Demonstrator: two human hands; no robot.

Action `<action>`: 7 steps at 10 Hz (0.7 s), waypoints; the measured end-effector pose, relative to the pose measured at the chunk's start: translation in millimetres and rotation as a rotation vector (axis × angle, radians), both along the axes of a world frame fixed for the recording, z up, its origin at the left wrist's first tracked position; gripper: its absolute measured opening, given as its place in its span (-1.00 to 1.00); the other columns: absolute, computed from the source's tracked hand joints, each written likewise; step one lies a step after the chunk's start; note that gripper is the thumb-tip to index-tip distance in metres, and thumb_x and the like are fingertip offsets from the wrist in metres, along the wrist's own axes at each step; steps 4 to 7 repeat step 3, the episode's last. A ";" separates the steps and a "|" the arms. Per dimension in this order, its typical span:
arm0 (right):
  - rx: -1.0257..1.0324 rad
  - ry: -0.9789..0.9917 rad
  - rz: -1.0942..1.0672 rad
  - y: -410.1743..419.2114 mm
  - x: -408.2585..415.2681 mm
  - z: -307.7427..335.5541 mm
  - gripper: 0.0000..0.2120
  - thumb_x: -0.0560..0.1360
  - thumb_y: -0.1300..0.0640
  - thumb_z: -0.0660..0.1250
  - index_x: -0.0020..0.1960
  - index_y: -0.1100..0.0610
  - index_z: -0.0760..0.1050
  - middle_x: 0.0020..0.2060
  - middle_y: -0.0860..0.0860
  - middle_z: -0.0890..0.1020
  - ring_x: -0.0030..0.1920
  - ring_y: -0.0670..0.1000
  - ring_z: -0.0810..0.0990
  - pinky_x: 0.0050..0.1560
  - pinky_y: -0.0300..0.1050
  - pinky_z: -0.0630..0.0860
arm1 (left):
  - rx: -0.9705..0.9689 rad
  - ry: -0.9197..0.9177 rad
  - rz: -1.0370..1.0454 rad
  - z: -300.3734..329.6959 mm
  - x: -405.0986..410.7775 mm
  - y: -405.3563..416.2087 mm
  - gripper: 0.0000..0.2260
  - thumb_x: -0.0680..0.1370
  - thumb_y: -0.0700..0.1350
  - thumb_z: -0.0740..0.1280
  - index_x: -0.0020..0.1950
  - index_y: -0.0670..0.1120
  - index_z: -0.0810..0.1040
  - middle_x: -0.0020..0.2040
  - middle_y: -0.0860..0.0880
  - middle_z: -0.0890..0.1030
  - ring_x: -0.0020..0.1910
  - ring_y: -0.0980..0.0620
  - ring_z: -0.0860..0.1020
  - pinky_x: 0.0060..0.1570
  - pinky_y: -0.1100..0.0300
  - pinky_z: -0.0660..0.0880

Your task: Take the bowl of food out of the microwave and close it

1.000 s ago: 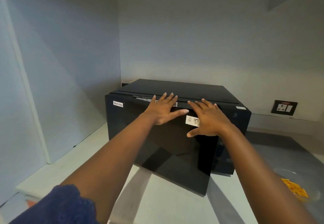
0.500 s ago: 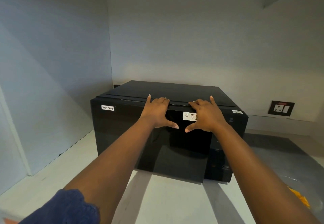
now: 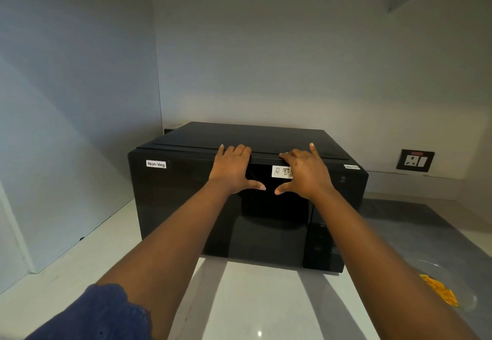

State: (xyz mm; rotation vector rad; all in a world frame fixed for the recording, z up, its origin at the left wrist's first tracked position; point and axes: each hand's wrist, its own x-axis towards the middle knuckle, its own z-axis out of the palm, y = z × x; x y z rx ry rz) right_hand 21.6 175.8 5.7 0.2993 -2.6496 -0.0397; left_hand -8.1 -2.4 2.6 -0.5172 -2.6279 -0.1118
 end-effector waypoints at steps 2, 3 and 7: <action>-0.034 -0.075 -0.005 -4.1 7.4 4.6 -0.17 0.34 -0.28 0.34 0.44 0.12 0.18 0.39 0.13 0.37 0.40 0.14 0.30 0.49 0.14 0.00 | -0.083 -0.157 0.001 18.0 9.5 -5.3 -0.20 0.43 0.32 0.23 0.49 -0.13 0.14 0.50 -0.13 0.24 0.50 -0.13 0.17 0.50 -0.19 -0.04; -0.096 -0.021 -0.014 -6.0 13.6 12.7 -0.23 0.46 -0.27 0.18 0.48 0.16 0.07 0.48 0.13 0.24 0.49 0.12 0.15 0.51 0.12 -0.02 | -0.027 -0.061 0.034 28.6 14.6 -10.7 -0.27 0.54 0.28 0.03 0.55 -0.13 -0.06 0.58 -0.11 0.01 0.56 -0.06 -0.06 0.51 -0.14 -0.15; -0.096 -0.021 -0.014 -6.0 13.6 12.7 -0.23 0.46 -0.27 0.18 0.48 0.16 0.07 0.48 0.13 0.24 0.49 0.12 0.15 0.51 0.12 -0.02 | -0.027 -0.061 0.034 28.6 14.6 -10.7 -0.27 0.54 0.28 0.03 0.55 -0.13 -0.06 0.58 -0.11 0.01 0.56 -0.06 -0.06 0.51 -0.14 -0.15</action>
